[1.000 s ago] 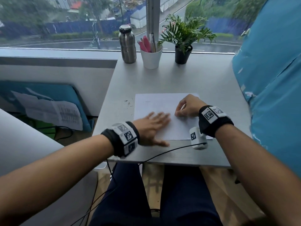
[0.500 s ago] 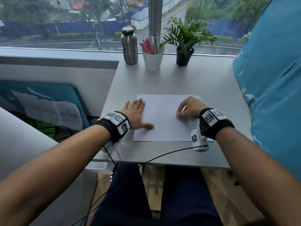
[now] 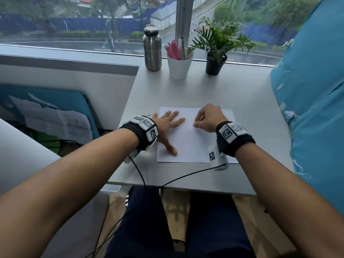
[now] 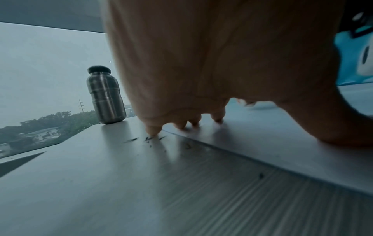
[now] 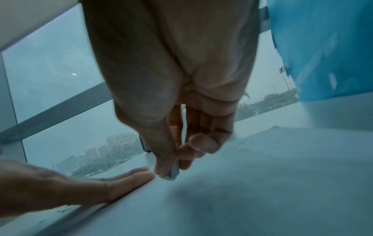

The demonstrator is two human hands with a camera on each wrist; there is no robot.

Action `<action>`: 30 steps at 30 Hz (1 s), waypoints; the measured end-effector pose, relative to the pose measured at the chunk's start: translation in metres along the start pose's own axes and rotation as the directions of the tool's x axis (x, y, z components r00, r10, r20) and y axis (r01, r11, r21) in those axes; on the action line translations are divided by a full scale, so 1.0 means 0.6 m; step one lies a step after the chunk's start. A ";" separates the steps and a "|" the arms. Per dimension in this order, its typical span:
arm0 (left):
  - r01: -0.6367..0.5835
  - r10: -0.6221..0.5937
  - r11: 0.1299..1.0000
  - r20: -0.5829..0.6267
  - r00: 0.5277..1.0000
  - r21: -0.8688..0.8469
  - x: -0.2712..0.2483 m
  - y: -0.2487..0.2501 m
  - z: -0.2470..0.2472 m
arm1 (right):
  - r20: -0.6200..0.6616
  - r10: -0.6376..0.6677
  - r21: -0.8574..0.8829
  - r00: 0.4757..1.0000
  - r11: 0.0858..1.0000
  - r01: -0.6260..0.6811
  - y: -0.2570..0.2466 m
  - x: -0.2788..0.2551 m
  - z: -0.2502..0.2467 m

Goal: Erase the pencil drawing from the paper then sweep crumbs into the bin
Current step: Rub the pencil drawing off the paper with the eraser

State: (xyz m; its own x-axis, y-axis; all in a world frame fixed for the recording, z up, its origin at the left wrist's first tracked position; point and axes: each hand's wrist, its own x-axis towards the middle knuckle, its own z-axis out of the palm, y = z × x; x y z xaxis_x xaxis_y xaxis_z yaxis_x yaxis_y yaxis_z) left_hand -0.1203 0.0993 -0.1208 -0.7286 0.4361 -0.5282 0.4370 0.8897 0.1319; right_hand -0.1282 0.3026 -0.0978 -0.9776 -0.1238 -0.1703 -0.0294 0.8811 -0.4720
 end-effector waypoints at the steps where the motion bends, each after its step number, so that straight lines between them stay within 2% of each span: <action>1: 0.005 -0.005 1.000 0.005 1.000 0.002 0.000 0.001 0.000 | -0.015 -0.011 0.027 1.000 1.000 0.011 -0.009 0.007 0.004; 6: 0.038 -0.038 0.999 0.022 0.999 0.012 0.007 0.006 -0.001 | -0.117 -0.039 -0.014 0.992 0.999 0.038 -0.033 0.012 0.043; 7: 0.047 -0.047 0.999 0.025 0.999 0.019 0.008 0.008 -0.001 | -0.105 -0.078 -0.049 0.991 0.996 0.073 -0.038 -0.001 0.057; 9: 0.054 -0.055 0.998 0.020 0.998 0.032 0.010 0.010 -0.001 | -0.001 -0.177 -0.088 0.984 0.980 0.176 -0.045 -0.025 0.066; 10: 0.052 -0.053 0.998 0.020 0.998 0.031 0.009 0.011 -0.001 | 0.043 -0.184 -0.078 0.982 0.979 0.187 -0.042 -0.025 0.056; 11: 0.050 -0.051 0.998 0.020 0.999 0.023 0.008 0.011 -0.001 | 0.051 -0.149 -0.062 0.988 0.986 0.152 -0.037 -0.016 0.041; 13: 0.055 -0.055 0.998 0.010 0.998 0.007 0.006 0.013 -0.001 | -0.024 -0.045 0.005 0.999 0.999 0.045 -0.024 0.009 0.015; 15: 0.069 -0.069 0.998 0.006 0.998 0.010 0.007 0.016 0.001 | -0.086 -0.039 0.017 0.996 0.999 0.040 -0.025 0.010 0.019; 18: 0.089 -0.089 0.996 -0.003 0.996 0.022 0.011 0.019 0.008 | 0.030 -0.169 -0.034 0.985 0.985 0.170 -0.049 -0.033 0.054; 20: 0.087 -0.087 0.996 -0.009 0.996 0.009 0.010 0.019 0.009 | 0.106 -0.174 -0.035 0.979 0.983 0.179 -0.041 -0.033 0.042; 23: 0.097 -0.098 0.995 -0.035 0.995 -0.038 0.011 0.021 0.006 | -0.016 -0.038 0.002 0.999 0.999 0.038 -0.017 0.007 0.006; 25: 0.108 -0.109 0.993 -0.033 0.993 -0.044 0.011 0.024 0.005 | -0.060 -0.055 -0.017 0.997 0.998 0.054 -0.017 0.002 0.017; 28: 0.118 -0.119 0.993 -0.029 0.992 -0.029 0.012 0.027 0.007 | 0.102 -0.199 -0.047 0.975 0.978 0.204 -0.036 -0.035 0.046; 30: 0.115 -0.115 0.993 -0.021 0.993 -0.034 0.011 0.028 0.006 | 0.113 -0.130 -0.050 0.985 0.989 0.136 -0.023 -0.018 0.024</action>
State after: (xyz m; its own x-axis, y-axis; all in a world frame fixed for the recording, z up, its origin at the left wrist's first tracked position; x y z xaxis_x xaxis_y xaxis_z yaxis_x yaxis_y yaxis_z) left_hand -0.1157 0.1167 -0.1247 -0.7850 0.3332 -0.5223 0.3321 0.9380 0.0991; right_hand -0.1140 0.2851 -0.1018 -0.9356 -0.2879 -0.2046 -0.1725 0.8779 -0.4466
